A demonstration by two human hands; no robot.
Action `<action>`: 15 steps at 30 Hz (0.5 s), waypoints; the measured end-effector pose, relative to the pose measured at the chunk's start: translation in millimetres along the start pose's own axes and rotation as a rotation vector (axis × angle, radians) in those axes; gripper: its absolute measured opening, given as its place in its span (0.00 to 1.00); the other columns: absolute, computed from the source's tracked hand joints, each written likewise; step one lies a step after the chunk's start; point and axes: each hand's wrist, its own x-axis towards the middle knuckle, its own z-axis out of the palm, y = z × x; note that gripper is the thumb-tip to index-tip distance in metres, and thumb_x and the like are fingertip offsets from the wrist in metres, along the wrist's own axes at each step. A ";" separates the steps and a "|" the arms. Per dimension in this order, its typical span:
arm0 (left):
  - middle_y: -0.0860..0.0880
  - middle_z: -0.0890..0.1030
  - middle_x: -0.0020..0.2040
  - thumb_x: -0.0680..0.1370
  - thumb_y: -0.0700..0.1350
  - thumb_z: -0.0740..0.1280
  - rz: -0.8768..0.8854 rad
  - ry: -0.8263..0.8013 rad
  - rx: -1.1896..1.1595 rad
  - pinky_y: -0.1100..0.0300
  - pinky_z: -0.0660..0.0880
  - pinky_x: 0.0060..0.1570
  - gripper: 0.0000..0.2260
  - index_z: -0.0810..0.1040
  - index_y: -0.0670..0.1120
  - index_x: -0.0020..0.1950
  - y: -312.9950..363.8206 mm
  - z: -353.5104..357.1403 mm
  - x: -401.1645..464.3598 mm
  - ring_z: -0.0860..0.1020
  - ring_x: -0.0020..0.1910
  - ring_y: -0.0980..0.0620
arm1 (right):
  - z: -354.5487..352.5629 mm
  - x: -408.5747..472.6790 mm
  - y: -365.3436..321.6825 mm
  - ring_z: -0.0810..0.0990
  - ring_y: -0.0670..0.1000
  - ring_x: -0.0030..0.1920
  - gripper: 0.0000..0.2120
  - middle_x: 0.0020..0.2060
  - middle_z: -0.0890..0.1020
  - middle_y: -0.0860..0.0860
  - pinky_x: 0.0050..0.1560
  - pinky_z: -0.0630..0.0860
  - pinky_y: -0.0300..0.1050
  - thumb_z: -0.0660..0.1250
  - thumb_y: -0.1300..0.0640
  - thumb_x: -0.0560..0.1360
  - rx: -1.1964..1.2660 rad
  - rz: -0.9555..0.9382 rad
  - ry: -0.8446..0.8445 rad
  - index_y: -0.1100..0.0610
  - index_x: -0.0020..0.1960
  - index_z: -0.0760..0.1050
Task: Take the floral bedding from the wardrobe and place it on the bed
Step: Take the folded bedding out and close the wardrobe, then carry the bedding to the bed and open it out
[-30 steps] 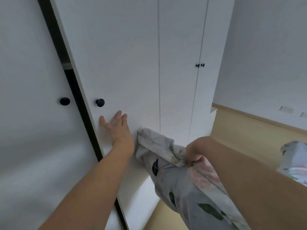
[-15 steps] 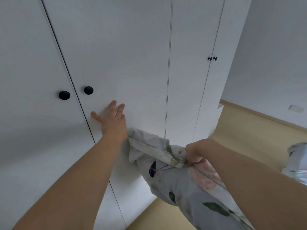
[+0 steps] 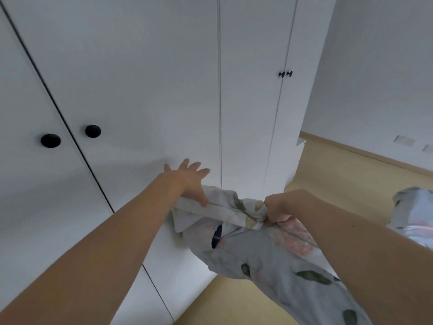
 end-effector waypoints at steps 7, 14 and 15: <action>0.53 0.57 0.78 0.67 0.64 0.70 0.405 0.163 0.185 0.35 0.46 0.73 0.47 0.47 0.57 0.78 104.3 18.4 72.2 0.53 0.77 0.47 | 7.3 -5.3 94.5 0.82 0.56 0.48 0.20 0.48 0.83 0.54 0.56 0.78 0.53 0.68 0.45 0.70 0.138 0.099 0.037 0.57 0.55 0.79; 0.51 0.76 0.56 0.71 0.54 0.68 0.717 0.363 0.236 0.54 0.72 0.51 0.21 0.69 0.52 0.62 235.0 -16.2 129.1 0.75 0.54 0.48 | 32.8 -44.5 212.9 0.83 0.57 0.48 0.16 0.49 0.83 0.56 0.51 0.80 0.51 0.69 0.50 0.73 0.375 0.244 0.058 0.59 0.55 0.79; 0.51 0.77 0.53 0.71 0.53 0.67 0.760 0.378 0.253 0.54 0.72 0.48 0.16 0.71 0.52 0.56 259.2 -23.7 134.1 0.76 0.51 0.48 | 37.3 -53.6 232.8 0.83 0.57 0.48 0.16 0.50 0.83 0.56 0.52 0.80 0.51 0.68 0.50 0.73 0.410 0.272 0.067 0.59 0.56 0.79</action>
